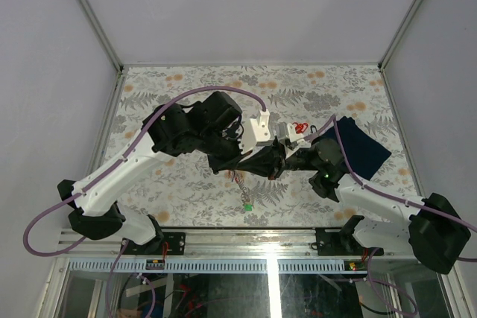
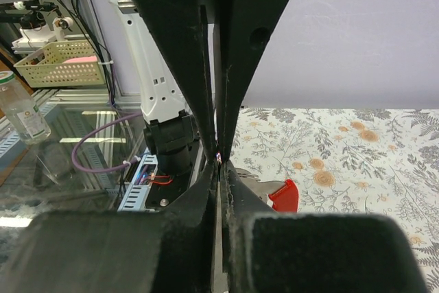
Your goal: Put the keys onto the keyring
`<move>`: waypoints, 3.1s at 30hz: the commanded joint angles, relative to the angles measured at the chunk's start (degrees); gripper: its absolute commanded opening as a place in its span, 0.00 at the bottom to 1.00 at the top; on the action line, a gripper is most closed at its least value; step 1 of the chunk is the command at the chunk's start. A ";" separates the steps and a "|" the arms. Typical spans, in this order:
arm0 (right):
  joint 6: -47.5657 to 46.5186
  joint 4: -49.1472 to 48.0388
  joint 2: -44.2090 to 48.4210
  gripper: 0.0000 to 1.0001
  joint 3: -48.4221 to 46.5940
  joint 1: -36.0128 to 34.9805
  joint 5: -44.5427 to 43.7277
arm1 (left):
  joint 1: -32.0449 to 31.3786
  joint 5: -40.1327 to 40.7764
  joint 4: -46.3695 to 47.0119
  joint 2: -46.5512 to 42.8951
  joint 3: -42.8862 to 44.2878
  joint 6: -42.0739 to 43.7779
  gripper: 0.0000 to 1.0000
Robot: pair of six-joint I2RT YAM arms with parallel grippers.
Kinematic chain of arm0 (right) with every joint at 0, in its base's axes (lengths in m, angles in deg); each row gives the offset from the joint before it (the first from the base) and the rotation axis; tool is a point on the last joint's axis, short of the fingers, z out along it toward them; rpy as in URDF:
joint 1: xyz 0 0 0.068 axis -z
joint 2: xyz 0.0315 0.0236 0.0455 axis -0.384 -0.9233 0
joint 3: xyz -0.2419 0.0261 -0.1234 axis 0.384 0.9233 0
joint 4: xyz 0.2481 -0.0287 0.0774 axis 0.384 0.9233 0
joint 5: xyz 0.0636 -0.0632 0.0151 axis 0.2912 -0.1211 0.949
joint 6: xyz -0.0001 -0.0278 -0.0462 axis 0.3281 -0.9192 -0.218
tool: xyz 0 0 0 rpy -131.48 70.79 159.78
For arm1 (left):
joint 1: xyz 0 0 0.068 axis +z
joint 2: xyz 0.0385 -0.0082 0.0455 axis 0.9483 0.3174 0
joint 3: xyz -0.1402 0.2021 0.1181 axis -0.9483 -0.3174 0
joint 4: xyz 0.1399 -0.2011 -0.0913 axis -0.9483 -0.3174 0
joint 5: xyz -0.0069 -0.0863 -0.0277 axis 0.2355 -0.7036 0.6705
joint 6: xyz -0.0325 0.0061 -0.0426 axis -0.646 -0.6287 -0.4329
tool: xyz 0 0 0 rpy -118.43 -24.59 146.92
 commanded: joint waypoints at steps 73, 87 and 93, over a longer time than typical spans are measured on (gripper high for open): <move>-8.62 18.51 25.20 0.37 -6.54 7.20 -13.25 | -0.51 -6.49 51.26 -23.91 -23.97 -9.96 0.00; -16.88 32.53 31.88 0.42 -4.90 7.13 -29.59 | 0.52 2.58 29.78 -9.76 -12.39 -8.75 0.00; -17.19 37.26 32.12 0.43 -5.73 7.13 -34.97 | 4.13 -3.15 32.93 -8.03 -17.40 -9.98 0.00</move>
